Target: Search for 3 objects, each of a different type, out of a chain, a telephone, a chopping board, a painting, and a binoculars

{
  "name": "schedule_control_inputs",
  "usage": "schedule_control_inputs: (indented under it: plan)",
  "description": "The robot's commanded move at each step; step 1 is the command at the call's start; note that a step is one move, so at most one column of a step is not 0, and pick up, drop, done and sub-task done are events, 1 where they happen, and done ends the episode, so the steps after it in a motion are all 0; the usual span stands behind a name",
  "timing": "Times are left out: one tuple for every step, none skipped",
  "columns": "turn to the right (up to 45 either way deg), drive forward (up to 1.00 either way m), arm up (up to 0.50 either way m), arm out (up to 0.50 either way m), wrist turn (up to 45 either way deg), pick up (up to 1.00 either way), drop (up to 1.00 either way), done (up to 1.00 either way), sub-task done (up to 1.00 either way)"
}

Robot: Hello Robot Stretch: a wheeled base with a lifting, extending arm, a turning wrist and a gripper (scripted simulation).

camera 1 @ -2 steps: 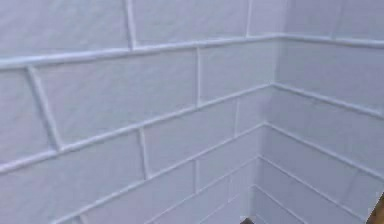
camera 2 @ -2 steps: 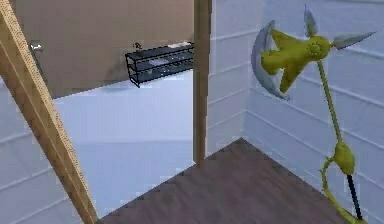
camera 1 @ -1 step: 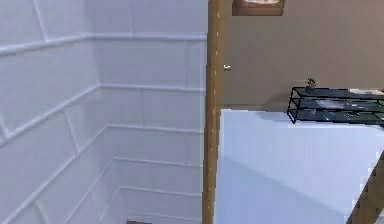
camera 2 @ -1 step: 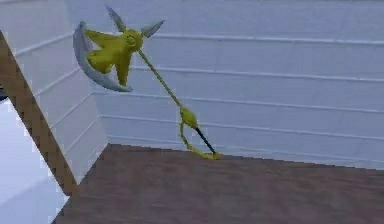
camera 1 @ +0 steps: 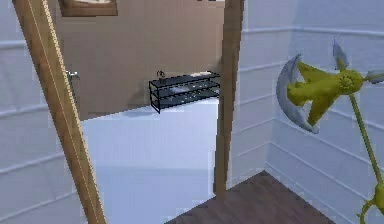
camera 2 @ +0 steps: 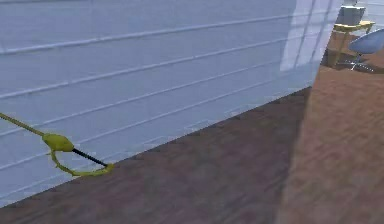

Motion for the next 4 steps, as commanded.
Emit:
schedule_control_inputs:
  plan:
    - [0.0, 1.00, 0.00, 0.00, 0.0, 0.00, 0.00, 0.00, 0.00]
    - [24.0, 0.00, 0.00, 0.00, 0.0, 0.00, 0.00, 0.00, 0.00]
    - [0.0, 0.05, 0.00, 0.00, 0.0, 0.00, 0.00, 0.00, 0.00]
    - [-45.0, 0.00, 0.00, 0.00, 0.0, 0.00, 0.00, 0.00, 0.00]
